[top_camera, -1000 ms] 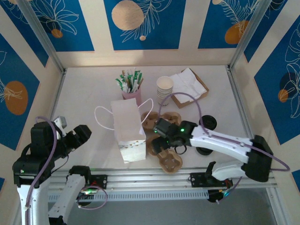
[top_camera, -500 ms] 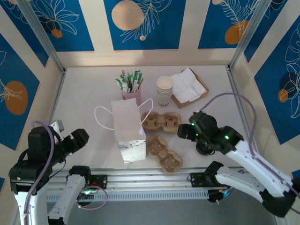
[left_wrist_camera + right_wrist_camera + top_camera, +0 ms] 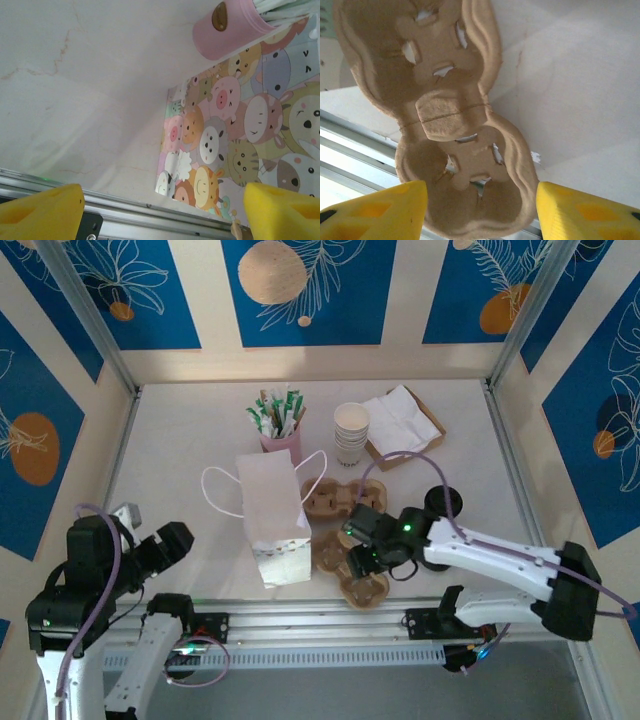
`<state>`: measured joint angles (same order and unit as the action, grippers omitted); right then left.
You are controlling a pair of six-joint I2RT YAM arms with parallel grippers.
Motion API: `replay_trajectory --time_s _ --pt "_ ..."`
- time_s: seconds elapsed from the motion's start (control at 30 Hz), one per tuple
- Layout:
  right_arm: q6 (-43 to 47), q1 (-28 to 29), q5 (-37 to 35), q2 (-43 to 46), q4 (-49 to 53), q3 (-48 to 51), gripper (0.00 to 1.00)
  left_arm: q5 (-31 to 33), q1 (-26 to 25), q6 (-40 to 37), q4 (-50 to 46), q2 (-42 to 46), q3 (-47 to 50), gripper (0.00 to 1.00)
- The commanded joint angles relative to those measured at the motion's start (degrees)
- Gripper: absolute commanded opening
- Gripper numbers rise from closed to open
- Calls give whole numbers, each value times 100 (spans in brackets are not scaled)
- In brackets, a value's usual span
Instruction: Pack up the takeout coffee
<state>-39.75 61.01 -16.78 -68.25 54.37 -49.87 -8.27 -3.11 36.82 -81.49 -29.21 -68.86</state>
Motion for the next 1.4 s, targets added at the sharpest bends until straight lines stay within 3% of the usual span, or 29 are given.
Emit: replay_trajectory --time_s 0.0,0.27,0.5,1.37 --pt "419 128 233 -476 -295 -193 61 -432 48 -154 -219 32 70 84" --pt "727 275 99 -1172 -635 -327 62 -560 48 -180 -409 65 76 85" --pt "758 277 34 -1407 -842 -278 57 -570 48 -180 -451 56 81 85" --pt "881 341 -96 -1684 -841 -219 47 -606 48 -78 -385 65 244 85"
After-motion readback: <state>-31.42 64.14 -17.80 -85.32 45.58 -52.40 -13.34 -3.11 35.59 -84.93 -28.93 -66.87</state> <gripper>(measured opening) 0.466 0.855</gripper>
